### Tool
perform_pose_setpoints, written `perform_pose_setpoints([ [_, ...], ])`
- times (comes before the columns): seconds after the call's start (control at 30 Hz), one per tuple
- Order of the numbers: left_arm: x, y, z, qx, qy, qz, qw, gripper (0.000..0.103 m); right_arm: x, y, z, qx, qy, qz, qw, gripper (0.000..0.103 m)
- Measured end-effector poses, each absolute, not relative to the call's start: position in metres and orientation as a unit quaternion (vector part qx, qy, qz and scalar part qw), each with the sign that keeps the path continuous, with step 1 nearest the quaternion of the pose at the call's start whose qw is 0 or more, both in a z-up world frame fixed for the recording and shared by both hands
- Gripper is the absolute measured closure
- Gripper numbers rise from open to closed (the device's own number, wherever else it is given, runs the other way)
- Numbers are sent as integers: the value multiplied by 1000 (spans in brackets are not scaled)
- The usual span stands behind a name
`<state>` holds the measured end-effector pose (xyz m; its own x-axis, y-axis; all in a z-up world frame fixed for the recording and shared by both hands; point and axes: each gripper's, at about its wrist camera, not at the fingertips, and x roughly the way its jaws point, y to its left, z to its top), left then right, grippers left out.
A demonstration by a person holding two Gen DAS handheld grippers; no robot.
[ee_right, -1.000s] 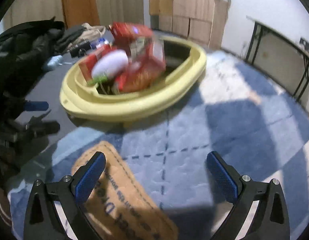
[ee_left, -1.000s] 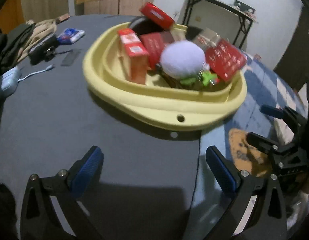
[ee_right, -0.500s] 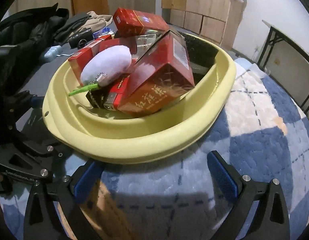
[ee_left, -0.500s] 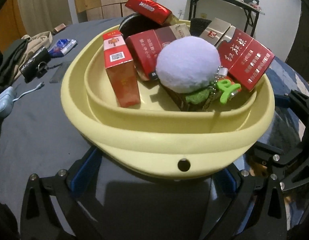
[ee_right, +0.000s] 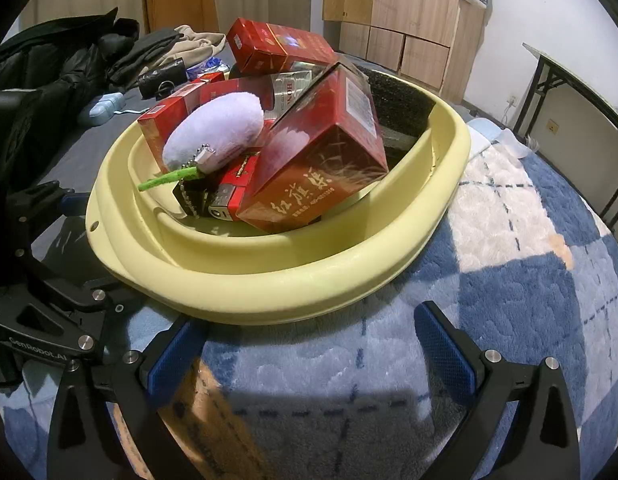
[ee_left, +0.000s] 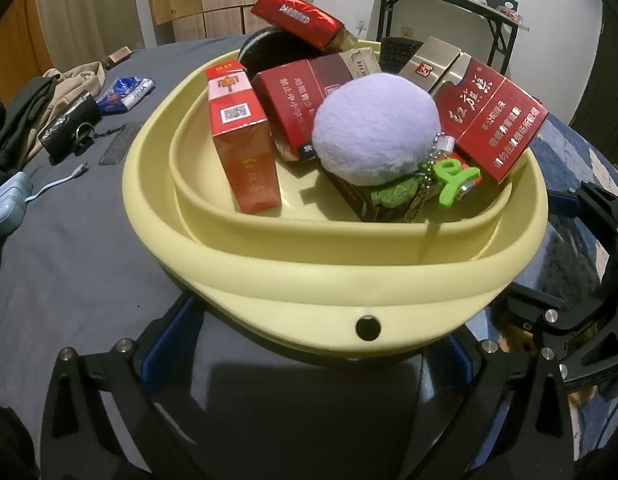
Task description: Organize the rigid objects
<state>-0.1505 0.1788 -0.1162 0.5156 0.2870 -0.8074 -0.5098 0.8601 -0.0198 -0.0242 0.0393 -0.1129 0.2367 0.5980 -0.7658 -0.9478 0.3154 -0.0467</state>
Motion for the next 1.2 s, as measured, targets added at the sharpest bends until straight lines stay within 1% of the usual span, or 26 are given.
perform_pose_setpoints([
  [1.2,-154,179,-115,-133,435,233,859,0,-25,38,-112,-264,330,523,740,0],
])
